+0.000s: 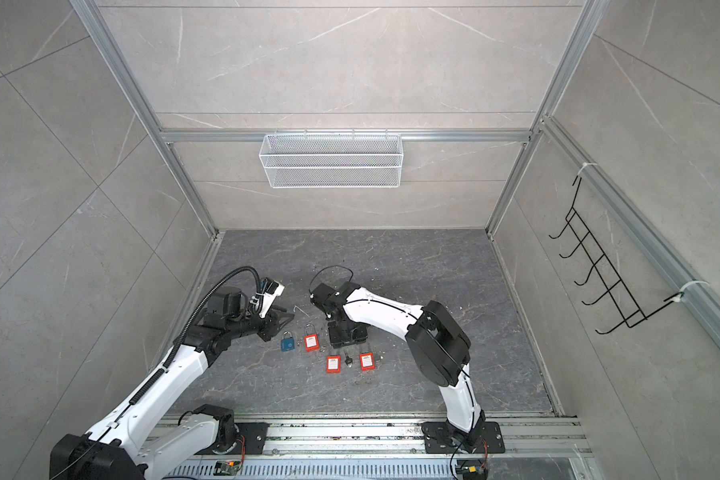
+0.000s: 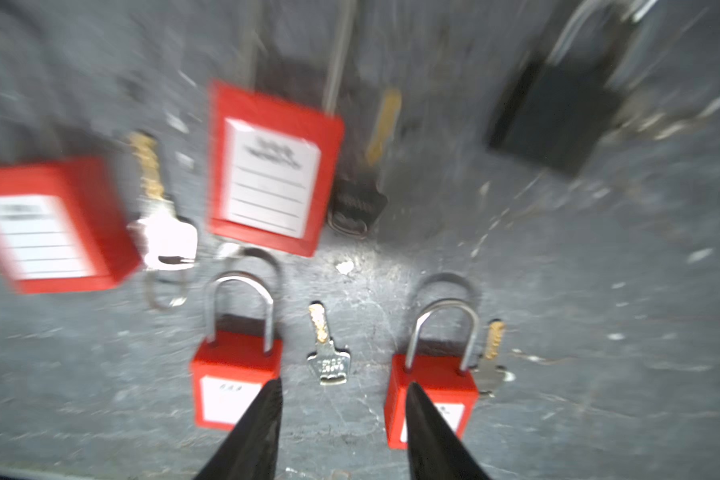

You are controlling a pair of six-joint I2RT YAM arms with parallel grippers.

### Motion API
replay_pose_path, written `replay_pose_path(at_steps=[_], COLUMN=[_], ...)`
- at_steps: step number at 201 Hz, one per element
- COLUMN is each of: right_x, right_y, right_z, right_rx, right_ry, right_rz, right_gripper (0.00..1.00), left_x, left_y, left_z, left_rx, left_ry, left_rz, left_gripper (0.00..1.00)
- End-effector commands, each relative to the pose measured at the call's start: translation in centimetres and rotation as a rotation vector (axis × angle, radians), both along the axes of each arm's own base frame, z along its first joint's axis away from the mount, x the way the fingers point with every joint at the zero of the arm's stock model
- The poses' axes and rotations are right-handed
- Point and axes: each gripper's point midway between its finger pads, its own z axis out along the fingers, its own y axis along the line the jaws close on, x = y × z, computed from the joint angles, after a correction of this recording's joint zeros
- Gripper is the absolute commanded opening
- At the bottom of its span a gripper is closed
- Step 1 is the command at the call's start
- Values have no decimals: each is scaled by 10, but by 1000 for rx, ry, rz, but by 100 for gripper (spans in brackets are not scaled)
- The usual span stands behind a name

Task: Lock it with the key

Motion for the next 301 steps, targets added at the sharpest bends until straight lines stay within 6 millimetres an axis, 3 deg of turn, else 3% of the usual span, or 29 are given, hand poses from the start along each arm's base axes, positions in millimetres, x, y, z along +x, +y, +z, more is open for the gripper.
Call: replay_pose_path(at_steps=[1, 25, 71, 93, 105, 112, 126, 140, 181, 187, 201, 221, 248, 256, 259, 262, 301], right_x=[19, 38, 68, 83, 92, 95, 100, 105, 126, 124, 127, 123, 128, 132, 133, 133, 135], right_y=[1, -14, -82, -129, -157, -175, -217, -245, -274, -276, -280, -285, -287, -287, -288, -289, -291], right_z=[44, 70, 99, 104, 105, 105, 100, 84, 43, 36, 44, 50, 27, 27, 26, 25, 25], right_rx=[38, 57, 76, 34, 0, -30, -164, -234, -138, -127, -63, -22, 48, 57, 58, 59, 69], right_ry=[-139, -246, -419, -537, -608, -646, -733, -802, -972, -999, -1147, -1259, -1232, -1224, -1215, -1204, -1199], right_rz=[32, 28, 15, -3, -46, -85, -166, -188, -254, -253, -261, -240, -223, -227, -231, -233, -238], right_gripper=[53, 55, 60, 72, 85, 99, 99, 100, 99, 100, 99, 99, 99, 99, 99, 99, 99], left_x=[17, 27, 44, 56, 61, 63, 69, 77, 93, 96, 98, 96, 94, 95, 97, 99, 104], left_y=[14, 29, 35, 56, 73, 83, 102, 114, 133, 140, 144, 153, 163, 161, 161, 162, 174], left_z=[12, 15, 15, 5, -6, -13, -27, -41, -69, -66, -59, -58, -71, -73, -72, -72, -79], left_rx=[-35, -34, 21, 44, 80, 99, 114, 118, 146, 144, 131, 80, 37, 31, 26, 25, 57], left_ry=[-34, -58, -23, -75, -88, -83, -63, -75, -166, -200, -273, -343, -366, -376, -384, -384, -308], left_rz=[127, 227, 264, 399, 481, 523, 599, 642, 690, 723, 721, 715, 737, 727, 727, 730, 797], left_gripper=[36, 38, 42, 46, 50, 51, 51, 52, 60, 65, 76, 79, 80, 86, 96, 99, 100])
